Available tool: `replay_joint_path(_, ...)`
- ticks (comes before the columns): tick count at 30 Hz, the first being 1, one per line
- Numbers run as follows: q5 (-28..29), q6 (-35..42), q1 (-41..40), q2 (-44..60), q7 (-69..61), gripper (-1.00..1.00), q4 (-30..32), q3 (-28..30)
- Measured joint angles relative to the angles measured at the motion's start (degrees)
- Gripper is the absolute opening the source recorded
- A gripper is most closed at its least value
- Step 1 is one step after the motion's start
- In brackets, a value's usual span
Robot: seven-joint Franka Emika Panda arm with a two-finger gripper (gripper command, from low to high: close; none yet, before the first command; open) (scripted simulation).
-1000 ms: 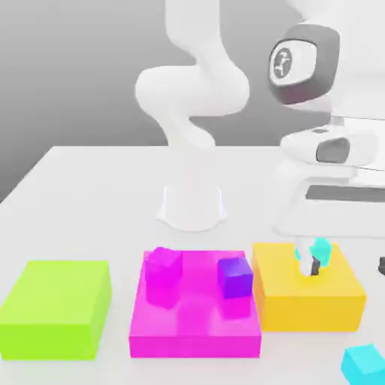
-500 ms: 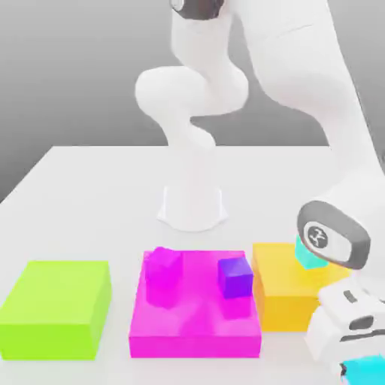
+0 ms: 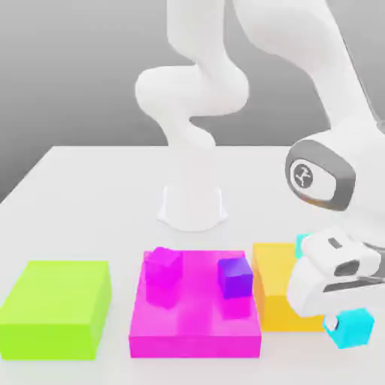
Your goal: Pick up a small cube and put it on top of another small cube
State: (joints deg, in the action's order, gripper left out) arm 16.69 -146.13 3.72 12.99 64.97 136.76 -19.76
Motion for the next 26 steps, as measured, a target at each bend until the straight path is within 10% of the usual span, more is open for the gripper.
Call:
replay_joint_path(16, -20.3, 4.3, 0.6, -33.2, -36.3, -1.00, 25.4, 9.7)
replay_joint_path(22, -21.3, -6.4, 0.8, -26.2, -38.7, -1.00, 28.8, 10.4)
replay_joint_path(23, -21.0, -8.6, 0.6, -24.2, -38.5, 1.00, 29.1, 10.3)
replay_joint_path(26, -21.0, -8.6, 0.6, -24.2, -38.5, 1.00, 29.1, 10.3)
